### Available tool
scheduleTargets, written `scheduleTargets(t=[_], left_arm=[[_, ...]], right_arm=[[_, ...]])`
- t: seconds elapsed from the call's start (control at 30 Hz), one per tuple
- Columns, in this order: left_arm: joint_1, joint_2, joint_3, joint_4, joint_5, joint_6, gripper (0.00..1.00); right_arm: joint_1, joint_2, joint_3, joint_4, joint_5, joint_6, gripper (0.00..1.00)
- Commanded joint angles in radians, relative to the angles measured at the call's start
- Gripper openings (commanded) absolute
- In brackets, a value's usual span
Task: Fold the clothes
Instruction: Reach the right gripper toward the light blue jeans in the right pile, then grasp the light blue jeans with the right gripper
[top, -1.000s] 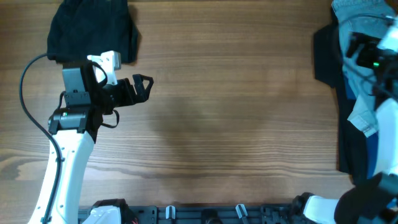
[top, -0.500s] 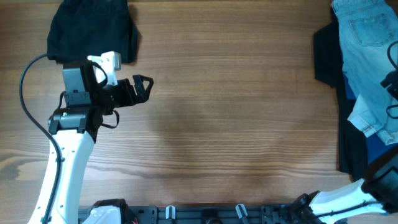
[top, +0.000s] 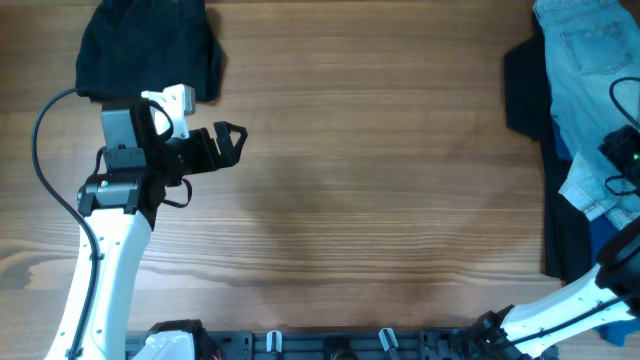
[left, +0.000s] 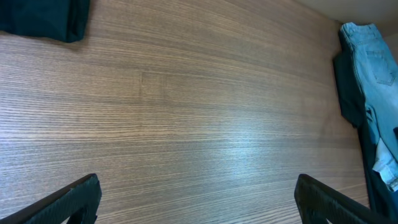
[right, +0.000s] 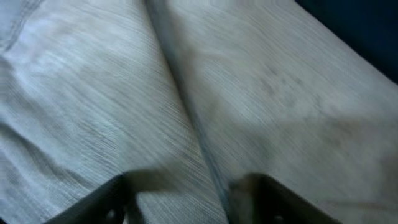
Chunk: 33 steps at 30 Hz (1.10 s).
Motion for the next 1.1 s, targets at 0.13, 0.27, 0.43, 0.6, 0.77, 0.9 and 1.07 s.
scheduleTargets(t=[0.13,0.27,0.43,0.6,0.77,0.9,1.07], left_arm=[[-0.005,0.001,0.020,0.000,0.019,-0.009,1.00],[-0.005,0.001,0.020,0.001,0.019,-0.009,1.00],[-0.005,0.001,0.020,0.001,0.019,-0.009,1.00],[-0.005,0.001,0.020,0.003,0.019,-0.009,1.00],[-0.005,0.000,0.021,0.026,0.020,-0.017,1.00],[-0.005,0.000,0.021,0.027,0.020,-0.027,1.00],[-0.005,0.000,0.021,0.034,0.020,-0.028,1.00]], right_arm=[[0.012,-0.043,0.021,0.016,-0.144,0.044,0.05],[0.053,-0.145,0.025,0.012,-0.173,0.045,0.04],[0.152,-0.277,0.025,-0.026,-0.128,0.052,0.04],[0.311,-0.355,0.025,-0.104,-0.124,0.079,0.04],[0.500,-0.378,0.025,-0.164,-0.035,0.149,0.04],[0.510,-0.373,0.025,-0.204,0.023,0.153,0.04],[0.455,-0.373,0.025,-0.237,0.028,0.145,0.04]])
